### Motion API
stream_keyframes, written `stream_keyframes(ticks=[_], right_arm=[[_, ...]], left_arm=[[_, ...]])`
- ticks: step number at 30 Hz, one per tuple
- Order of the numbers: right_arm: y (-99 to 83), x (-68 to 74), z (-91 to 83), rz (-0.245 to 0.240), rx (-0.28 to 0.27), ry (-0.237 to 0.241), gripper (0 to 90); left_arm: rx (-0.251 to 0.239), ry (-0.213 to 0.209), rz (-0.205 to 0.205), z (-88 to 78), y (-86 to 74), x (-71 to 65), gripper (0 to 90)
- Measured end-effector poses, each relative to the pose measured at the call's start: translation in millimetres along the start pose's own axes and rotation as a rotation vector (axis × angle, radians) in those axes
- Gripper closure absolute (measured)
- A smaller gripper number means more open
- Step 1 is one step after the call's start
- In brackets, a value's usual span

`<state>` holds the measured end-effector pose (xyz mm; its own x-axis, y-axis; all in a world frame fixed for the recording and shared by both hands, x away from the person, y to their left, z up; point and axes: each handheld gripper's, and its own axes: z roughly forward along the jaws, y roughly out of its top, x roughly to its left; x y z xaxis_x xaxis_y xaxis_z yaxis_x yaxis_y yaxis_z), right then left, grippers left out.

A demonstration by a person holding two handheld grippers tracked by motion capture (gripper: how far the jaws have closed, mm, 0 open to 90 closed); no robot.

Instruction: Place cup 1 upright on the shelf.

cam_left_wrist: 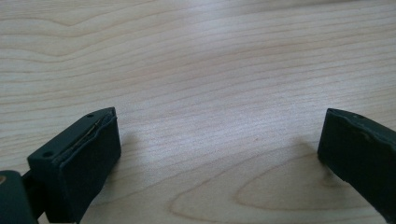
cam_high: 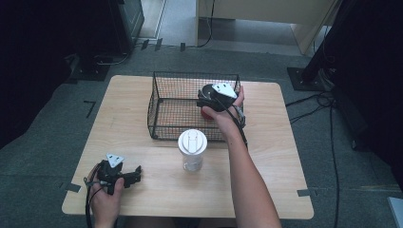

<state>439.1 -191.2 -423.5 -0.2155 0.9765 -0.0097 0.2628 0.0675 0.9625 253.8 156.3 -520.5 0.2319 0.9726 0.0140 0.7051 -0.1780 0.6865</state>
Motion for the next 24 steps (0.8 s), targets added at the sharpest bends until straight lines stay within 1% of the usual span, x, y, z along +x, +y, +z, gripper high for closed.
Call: stream_keyframes(ticks=[2, 4, 6, 7, 8, 9, 12, 15, 20, 22, 24], right_arm=[[3.7, 0.6, -2.9, -0.012, -0.009, -0.002, 0.0], [7.2, 1.5, -5.5, -0.007, -0.017, 0.007, 0.0], [11.9, 2.4, -8.6, -0.017, -0.035, 0.012, 0.0], [11.9, 2.4, -8.6, -0.017, -0.035, 0.012, 0.0], [14.4, 2.7, -10.1, -0.015, -0.038, 0.016, 0.0], [19.4, 3.5, -13.7, -0.025, -0.051, 0.022, 0.0], [23.9, 3.8, -18.6, -0.021, -0.058, 0.033, 0.0], [26.6, 2.6, -24.7, -0.020, -0.061, 0.046, 0.0], [28.6, -0.6, -36.9, -0.024, -0.054, 0.047, 0.0], [27.7, -1.9, -43.6, -0.028, -0.057, 0.062, 0.0], [26.6, -3.1, -49.1, -0.021, -0.062, 0.071, 0.0]], left_arm=[[-0.001, 0.000, -0.001, 0.0, 0.0, 0.0, 0.1], [0.000, 0.000, 0.000, 0.0, 0.0, 0.0, 0.0], [0.000, 0.000, 0.000, 0.0, 0.0, 0.0, 0.0], [0.000, 0.000, 0.000, 0.0, 0.0, 0.0, 0.1], [0.000, 0.000, 0.000, 0.0, 0.0, 0.0, 0.1], [0.000, 0.000, 0.000, 0.0, 0.0, 0.0, 0.1], [0.000, 0.000, 0.000, 0.0, 0.0, 0.0, 0.1], [-0.001, 0.000, 0.000, 0.1, 0.0, 0.0, 0.1], [-0.001, 0.000, 0.000, 0.1, 0.0, 0.0, 0.0], [-0.001, 0.000, 0.000, 0.0, 0.0, 0.0, 0.0], [0.000, 0.000, 0.000, 0.0, 0.0, 0.0, 0.0]])
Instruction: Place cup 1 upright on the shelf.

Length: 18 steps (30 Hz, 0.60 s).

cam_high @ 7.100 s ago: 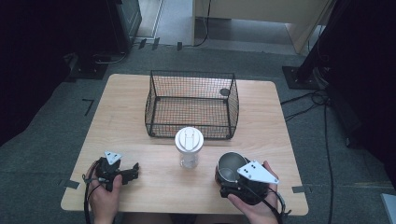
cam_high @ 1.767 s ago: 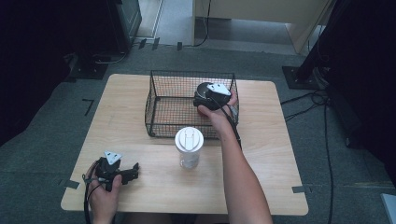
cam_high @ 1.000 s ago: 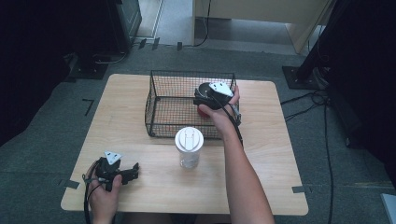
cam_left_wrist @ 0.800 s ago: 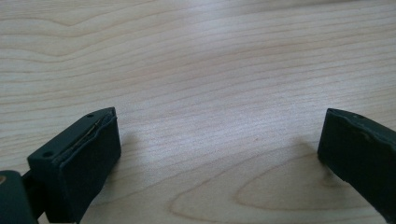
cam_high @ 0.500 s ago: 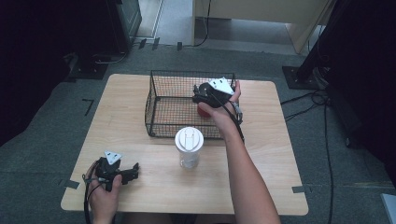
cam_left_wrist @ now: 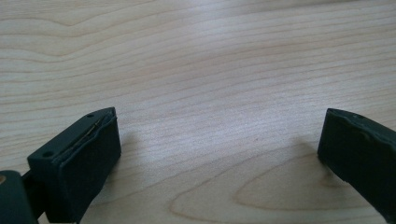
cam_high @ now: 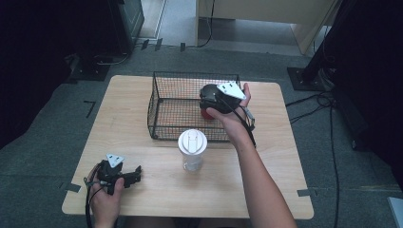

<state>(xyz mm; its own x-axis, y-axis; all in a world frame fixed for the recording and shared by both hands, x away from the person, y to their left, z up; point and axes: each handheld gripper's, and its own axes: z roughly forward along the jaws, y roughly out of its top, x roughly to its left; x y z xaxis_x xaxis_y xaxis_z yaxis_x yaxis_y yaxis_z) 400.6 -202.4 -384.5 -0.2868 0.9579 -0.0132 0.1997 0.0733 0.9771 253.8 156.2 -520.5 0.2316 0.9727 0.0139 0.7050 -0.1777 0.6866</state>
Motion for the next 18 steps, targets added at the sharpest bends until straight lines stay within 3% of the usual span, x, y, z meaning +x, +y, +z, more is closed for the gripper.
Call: stream_keyframes(ticks=[18], right_arm=[[-17.7, -5.8, -61.4, -0.012, 0.028, 0.026, 0.0]], left_arm=[[-0.002, 0.000, -0.002, 0.1, 0.0, -0.2, 0.0]])
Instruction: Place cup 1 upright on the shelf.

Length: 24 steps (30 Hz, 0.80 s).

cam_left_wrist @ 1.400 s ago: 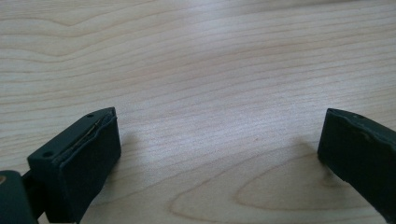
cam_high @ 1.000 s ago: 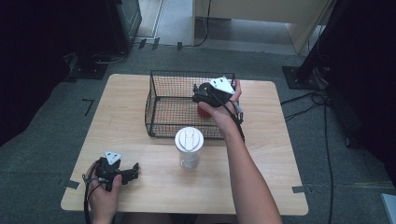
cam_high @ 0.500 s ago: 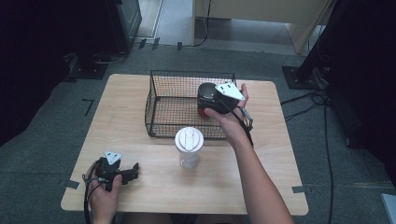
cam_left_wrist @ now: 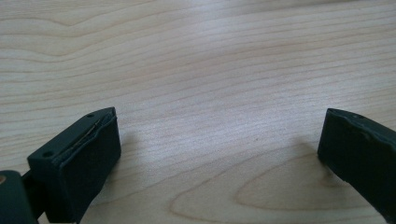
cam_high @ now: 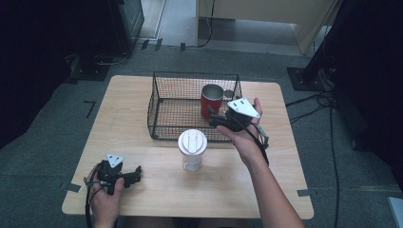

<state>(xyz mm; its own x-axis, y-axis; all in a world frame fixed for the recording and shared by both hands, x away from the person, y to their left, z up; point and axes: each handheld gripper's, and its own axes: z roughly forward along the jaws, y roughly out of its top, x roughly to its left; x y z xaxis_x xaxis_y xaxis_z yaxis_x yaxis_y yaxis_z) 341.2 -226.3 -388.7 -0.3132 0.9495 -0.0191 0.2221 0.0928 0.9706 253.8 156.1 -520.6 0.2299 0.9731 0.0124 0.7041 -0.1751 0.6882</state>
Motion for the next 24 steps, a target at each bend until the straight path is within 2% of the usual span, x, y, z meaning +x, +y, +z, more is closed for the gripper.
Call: stream_keyframes(ticks=[4, 7, 16, 17, 19, 24], right_arm=[[-7.0, -1.2, -15.6, 0.017, -0.008, 0.011, 0.0], [-10.6, -1.0, -20.8, 0.021, -0.011, 0.019, 0.0], [-38.1, 3.9, -43.8, 0.003, -0.001, 0.028, 0.0], [-46.6, 5.9, -50.2, 0.004, 0.001, 0.031, 0.0], [-48.3, 6.4, -51.4, 0.007, 0.001, 0.033, 0.0], [-66.1, 9.9, -65.0, 0.022, 0.005, 0.040, 0.0]], left_arm=[[-0.001, 0.000, 0.001, 0.1, 0.0, 0.1, 0.0], [-0.001, 0.000, 0.000, 0.1, 0.0, 0.0, 0.0], [-0.001, 0.000, 0.000, 0.1, 0.0, 0.0, 0.0], [-0.001, 0.000, -0.001, 0.1, 0.0, -0.1, 0.0], [-0.002, 0.000, -0.001, 0.1, 0.0, -0.1, 0.1], [-0.001, 0.000, 0.000, 0.1, -0.1, 0.0, 0.1]])
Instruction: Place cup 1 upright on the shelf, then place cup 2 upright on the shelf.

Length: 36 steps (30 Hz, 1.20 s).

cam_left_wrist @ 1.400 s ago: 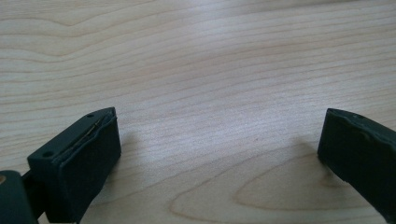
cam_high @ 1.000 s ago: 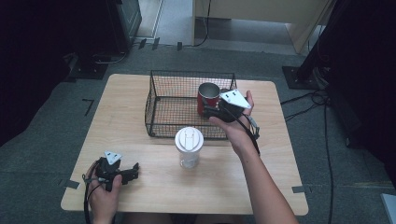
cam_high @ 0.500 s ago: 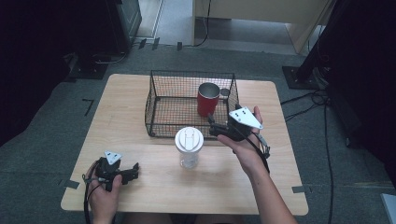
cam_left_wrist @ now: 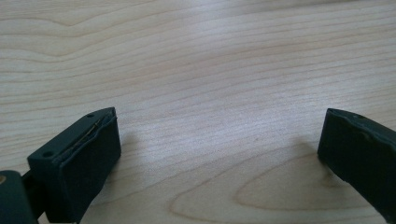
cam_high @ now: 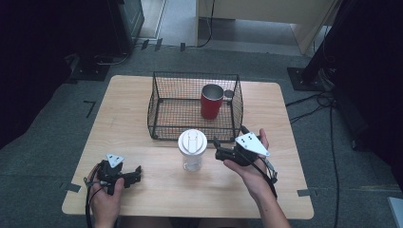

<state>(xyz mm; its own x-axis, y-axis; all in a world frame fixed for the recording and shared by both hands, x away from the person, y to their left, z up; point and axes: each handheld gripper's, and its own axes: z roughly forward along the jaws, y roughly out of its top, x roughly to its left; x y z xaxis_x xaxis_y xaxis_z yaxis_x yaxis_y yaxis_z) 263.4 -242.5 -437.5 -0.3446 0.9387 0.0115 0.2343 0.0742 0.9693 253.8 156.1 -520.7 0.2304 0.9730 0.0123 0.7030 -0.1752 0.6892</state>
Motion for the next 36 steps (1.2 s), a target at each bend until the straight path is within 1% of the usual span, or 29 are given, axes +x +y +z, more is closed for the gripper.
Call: stream_keyframes(ticks=[10, 11, 12, 15, 16, 18, 19, 22, 25, 30, 36], right_arm=[[-23.4, 1.6, -16.1, 0.027, 0.011, 0.004, 0.0], [-23.4, 1.6, -16.1, 0.027, 0.011, 0.004, 0.0], [-28.1, 2.6, -18.8, 0.029, 0.013, 0.005, 0.0], [-32.7, 3.6, -20.9, 0.021, 0.017, 0.008, 0.0], [-37.1, 5.2, -22.9, 0.023, 0.024, 0.013, 0.0], [-38.7, 5.4, -23.7, 0.022, 0.027, 0.015, 0.0], [-42.3, 6.7, -26.8, 0.030, 0.031, 0.021, 0.0], [-44.5, 7.8, -29.4, 0.034, 0.031, 0.028, 0.0], [-49.7, 12.2, -34.5, 0.039, 0.036, 0.046, 0.0], [-53.4, 17.5, -37.2, 0.039, 0.040, 0.067, 0.0], [-58.8, 30.4, -39.2, 0.043, 0.052, 0.126, 0.0]], left_arm=[[0.000, 0.000, 0.000, 0.0, 0.0, 0.0, 0.0], [0.000, 0.000, 0.000, 0.0, 0.0, 0.0, 0.1], [0.000, 0.000, 0.000, 0.0, 0.0, 0.0, 0.1], [0.001, 0.000, 0.000, 0.0, 0.0, 0.0, 0.0], [0.002, 0.000, 0.002, -0.1, 0.0, 0.1, 0.1], [0.002, 0.000, 0.002, -0.1, 0.0, 0.1, 0.0], [0.002, 0.001, 0.002, -0.1, 0.1, 0.1, 0.0], [0.002, 0.001, 0.002, -0.1, 0.0, 0.1, 0.1], [0.002, 0.000, 0.002, -0.1, 0.0, 0.1, 0.0], [0.002, 0.000, 0.002, -0.1, 0.0, 0.1, 0.1], [0.002, 0.000, 0.002, -0.1, 0.1, 0.1, 0.1]])
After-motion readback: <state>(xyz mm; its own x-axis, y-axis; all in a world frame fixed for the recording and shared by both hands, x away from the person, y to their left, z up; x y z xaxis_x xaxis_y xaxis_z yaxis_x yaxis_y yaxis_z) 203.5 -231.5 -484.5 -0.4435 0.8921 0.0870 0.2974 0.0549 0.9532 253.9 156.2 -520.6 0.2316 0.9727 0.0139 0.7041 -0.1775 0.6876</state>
